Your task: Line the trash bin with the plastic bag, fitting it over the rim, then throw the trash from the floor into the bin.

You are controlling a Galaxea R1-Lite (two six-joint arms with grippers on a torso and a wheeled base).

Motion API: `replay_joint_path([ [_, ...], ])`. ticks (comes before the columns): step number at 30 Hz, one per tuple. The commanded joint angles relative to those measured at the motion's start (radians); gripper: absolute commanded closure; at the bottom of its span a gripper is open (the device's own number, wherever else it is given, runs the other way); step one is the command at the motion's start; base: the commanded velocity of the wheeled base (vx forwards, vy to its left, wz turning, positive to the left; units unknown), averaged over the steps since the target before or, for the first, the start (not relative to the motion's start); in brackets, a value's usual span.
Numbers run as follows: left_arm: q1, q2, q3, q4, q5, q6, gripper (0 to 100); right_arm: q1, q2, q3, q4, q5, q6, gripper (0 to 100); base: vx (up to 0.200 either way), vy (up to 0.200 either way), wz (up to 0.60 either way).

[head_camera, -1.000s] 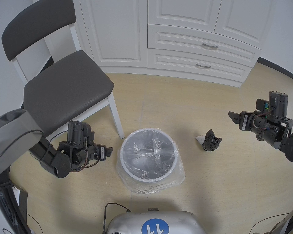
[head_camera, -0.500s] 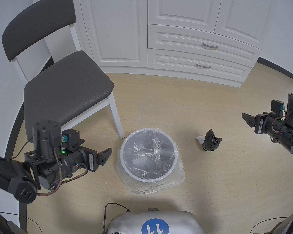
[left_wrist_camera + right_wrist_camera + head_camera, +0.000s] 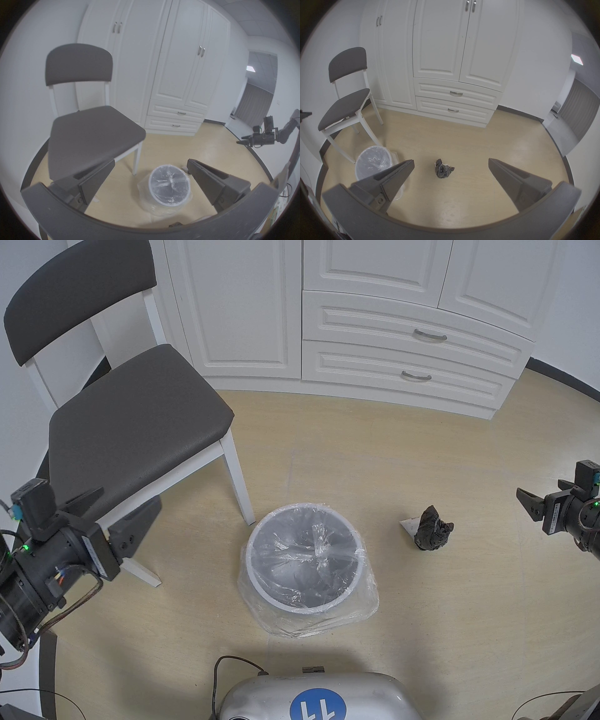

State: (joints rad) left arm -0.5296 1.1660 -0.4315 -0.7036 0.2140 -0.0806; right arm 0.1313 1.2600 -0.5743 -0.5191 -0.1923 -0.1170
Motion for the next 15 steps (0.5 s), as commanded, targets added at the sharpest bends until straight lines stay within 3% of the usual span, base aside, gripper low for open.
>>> replay_joint_path([
  [1, -0.001, -0.129, 0.037, 0.003, 0.097, 0.004, 0, -0.005, -0.014, -0.136, 0.097, 0.074, 0.013, 0, 0.0, 0.0, 0.0],
  [2, -0.001, -0.135, 0.04, 0.003, 0.111, 0.004, 0, -0.005, -0.014, -0.136, 0.097, 0.074, 0.013, 0, 0.0, 0.0, 0.0],
  [3, 0.0, -0.14, 0.042, 0.006, 0.119, 0.002, 0, -0.007, 0.048, -0.234, 0.171, 0.09, 0.082, 0, 0.0, 0.0, 0.0],
  [5, 0.013, -0.155, 0.042, 0.006, 0.143, 0.002, 0, -0.039, 0.124, -0.343, 0.28, 0.099, 0.138, 0, 0.0, 0.0, 0.0],
  [8, 0.033, -0.166, 0.034, 0.006, 0.151, -0.001, 0, -0.094, 0.176, -0.414, 0.36, 0.102, 0.148, 0, 0.0, 0.0, 0.0],
  [9, 0.068, -0.155, 0.01, 0.006, 0.15, 0.001, 0, -0.159, 0.248, -0.477, 0.413, 0.143, 0.148, 0, 0.0, 0.0, 0.0],
  [15, 0.102, -0.111, 0.013, 0.009, 0.142, 0.002, 0, -0.217, 0.412, -0.509, 0.406, 0.289, 0.171, 0, 0.0, 0.0, 0.0],
])
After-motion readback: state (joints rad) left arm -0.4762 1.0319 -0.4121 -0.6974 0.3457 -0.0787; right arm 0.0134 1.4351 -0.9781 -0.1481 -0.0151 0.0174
